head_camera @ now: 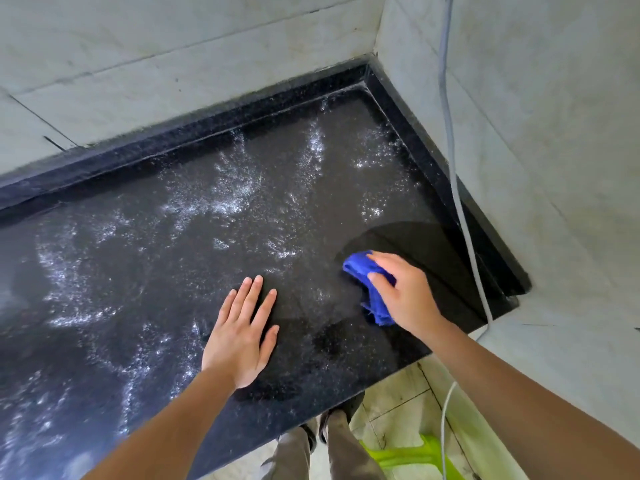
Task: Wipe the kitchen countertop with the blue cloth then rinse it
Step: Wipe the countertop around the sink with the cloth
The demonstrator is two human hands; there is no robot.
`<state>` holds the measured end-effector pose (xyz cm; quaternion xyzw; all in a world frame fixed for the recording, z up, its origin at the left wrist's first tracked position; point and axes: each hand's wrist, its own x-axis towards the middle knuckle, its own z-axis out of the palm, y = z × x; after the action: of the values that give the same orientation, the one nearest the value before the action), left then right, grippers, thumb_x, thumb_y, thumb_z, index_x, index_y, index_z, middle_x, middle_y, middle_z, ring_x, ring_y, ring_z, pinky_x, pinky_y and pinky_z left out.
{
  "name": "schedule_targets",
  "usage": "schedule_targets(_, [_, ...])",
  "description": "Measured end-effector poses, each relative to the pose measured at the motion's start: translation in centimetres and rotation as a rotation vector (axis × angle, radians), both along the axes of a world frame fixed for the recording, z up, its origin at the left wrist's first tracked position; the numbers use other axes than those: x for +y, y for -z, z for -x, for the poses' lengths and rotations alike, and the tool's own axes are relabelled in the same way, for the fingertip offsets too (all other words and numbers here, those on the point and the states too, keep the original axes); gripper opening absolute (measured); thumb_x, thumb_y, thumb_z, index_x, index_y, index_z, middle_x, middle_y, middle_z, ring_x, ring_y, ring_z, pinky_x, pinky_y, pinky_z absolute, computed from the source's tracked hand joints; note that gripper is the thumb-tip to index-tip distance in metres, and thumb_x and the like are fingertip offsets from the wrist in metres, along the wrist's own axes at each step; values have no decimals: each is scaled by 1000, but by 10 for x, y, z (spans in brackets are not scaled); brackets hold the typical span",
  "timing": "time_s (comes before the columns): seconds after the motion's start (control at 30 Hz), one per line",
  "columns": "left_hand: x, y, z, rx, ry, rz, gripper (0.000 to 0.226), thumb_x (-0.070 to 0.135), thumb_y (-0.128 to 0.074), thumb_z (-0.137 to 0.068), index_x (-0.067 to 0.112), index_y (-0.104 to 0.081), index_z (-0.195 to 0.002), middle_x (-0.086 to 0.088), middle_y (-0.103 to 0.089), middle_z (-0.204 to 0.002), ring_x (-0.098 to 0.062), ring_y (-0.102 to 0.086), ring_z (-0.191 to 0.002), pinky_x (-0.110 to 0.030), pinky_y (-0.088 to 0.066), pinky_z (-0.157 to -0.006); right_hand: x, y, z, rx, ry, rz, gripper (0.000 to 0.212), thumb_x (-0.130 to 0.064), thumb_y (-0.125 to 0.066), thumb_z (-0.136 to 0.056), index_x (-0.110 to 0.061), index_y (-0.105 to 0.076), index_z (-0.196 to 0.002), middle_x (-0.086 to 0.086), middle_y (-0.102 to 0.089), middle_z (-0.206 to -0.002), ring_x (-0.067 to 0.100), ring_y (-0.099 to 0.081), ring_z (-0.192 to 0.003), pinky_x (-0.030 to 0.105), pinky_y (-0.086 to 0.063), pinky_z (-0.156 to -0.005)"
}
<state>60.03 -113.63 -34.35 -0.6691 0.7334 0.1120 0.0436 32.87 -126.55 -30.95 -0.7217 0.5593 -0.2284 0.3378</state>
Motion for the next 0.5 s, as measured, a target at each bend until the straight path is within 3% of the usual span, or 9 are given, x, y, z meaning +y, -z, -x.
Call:
schedule_targets(0.1, [0, 2, -1, 2, 0, 10, 61, 45, -18, -101, 11, -33, -149, -15, -19, -159, -30, -13, -149, -46, -14, -118, -37, 1, 46, 193, 469, 59, 36, -9, -51, -93, 3, -55, -127, 20, -56, -130, 36, -52, -119, 39, -37, -105])
schedule_targets(0.2, [0, 1, -1, 23, -2, 14, 60, 44, -20, -101, 12, -33, -149, -15, -20, -159, -30, -14, -149, -46, -15, -118, -64, 15, 23, 378, 628, 50, 44, -10, -50, -94, 1, -47, -136, 21, -42, -142, 41, -40, -127, 51, -35, -103])
schedule_targets(0.3, [0, 2, -1, 36, -3, 26, 59, 43, -25, -100, 12, -33, -149, -15, -21, -159, -30, -15, -148, -46, -14, -118, -73, 20, -30, 358, 318, 88, 42, -9, -55, -91, -2, -52, -133, 15, -43, -145, 35, -40, -131, 50, -36, -103])
schedule_targets(0.4, [-1, 0, -1, 16, 0, 19, 59, 44, -21, -101, 13, -33, -149, -14, -21, -159, -30, -15, -148, -46, -15, -118, -67, 8, -55, 38, -65, -56, 38, -1, -60, -85, -4, -63, -123, 10, -59, -132, 25, -53, -123, 37, -37, -108])
schedule_targets(0.43, [0, -1, -1, 16, -4, 6, 59, 45, -19, -101, 13, -34, -149, -14, -21, -159, -29, -16, -148, -46, -16, -118, -62, 3, -54, -51, -78, -138, 35, -1, -61, -85, -4, -64, -121, 9, -63, -126, 23, -58, -118, 33, -40, -106])
schedule_targets(0.5, [-1, -5, -1, 45, -10, -4, 60, 46, -18, -102, 13, -40, -147, -13, -24, -158, -29, -20, -147, -45, -18, -117, -51, -9, -38, -94, 99, -151, 31, -6, -60, -89, -4, -64, -119, 9, -66, -119, 22, -61, -110, 24, -41, -97])
